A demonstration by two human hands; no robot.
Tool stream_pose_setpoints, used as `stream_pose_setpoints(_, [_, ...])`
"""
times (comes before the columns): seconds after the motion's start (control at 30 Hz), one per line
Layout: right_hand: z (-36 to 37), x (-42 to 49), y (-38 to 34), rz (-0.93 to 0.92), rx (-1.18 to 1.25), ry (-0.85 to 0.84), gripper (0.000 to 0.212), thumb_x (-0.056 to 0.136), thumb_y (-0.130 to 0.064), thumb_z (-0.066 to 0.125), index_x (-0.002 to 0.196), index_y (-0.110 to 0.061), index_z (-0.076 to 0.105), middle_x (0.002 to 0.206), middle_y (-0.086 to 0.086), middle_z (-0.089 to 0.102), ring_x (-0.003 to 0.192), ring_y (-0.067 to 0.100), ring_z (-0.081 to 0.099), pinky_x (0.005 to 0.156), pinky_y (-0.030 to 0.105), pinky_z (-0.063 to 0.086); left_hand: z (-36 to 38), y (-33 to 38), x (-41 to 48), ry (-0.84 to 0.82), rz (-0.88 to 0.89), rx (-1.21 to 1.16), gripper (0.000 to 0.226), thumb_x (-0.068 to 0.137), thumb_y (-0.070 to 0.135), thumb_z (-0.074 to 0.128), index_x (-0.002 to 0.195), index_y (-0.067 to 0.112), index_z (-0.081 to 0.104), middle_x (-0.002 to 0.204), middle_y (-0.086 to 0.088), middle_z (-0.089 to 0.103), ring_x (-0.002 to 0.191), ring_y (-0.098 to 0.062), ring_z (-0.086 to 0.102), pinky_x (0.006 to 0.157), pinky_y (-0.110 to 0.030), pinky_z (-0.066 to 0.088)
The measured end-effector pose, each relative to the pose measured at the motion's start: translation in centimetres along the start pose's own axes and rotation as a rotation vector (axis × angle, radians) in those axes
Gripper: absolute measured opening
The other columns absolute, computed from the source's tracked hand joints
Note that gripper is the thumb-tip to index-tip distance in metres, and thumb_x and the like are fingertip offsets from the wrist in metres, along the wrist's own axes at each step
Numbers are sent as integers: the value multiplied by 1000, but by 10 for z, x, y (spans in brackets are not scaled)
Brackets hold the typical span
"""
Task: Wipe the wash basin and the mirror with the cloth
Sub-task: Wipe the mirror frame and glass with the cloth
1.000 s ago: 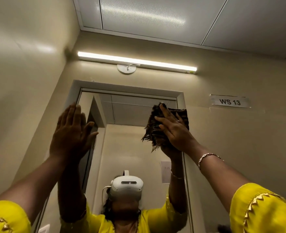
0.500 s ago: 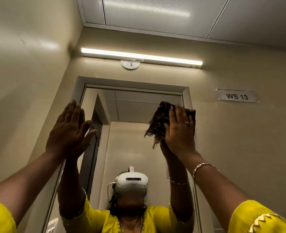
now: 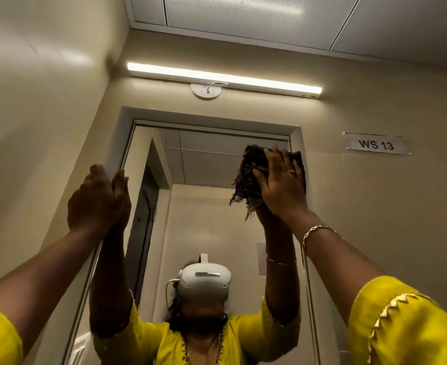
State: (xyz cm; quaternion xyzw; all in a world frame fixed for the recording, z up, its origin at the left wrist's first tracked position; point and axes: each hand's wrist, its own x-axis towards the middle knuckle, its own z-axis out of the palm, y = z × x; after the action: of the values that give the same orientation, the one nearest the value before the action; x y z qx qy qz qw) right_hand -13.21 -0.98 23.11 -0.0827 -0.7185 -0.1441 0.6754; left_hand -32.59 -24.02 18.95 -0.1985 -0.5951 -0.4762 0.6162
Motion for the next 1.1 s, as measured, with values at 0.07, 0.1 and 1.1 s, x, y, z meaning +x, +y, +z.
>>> stream_pose_setpoints(0.07, [2,-4,-3,4,0,77,57,90,-43,30,138,-13,37,154,12,18,143,30,10,115,41,7,-3,2,0,-17,-67,-1,47,96,36,36,110,-8,44,98,-36,57,87,-49,56,65,-40,33])
stream_pose_setpoints(0.1, [3,-7,-6,31,-34,96,53,92,-42,34,137,-13,38,154,15,15,142,32,8,114,43,10,-5,3,0,-33,-107,-13,50,96,39,36,109,-9,44,99,-37,56,89,-50,55,66,-40,33])
stream_pose_setpoints(1.1, [16,33,-42,248,-168,-8,57,98,-45,20,148,-23,2,155,16,-10,142,31,-13,114,42,-9,-11,-29,-19,-315,-400,-434,77,81,68,34,78,-5,56,74,-23,57,70,-34,55,65,-34,41])
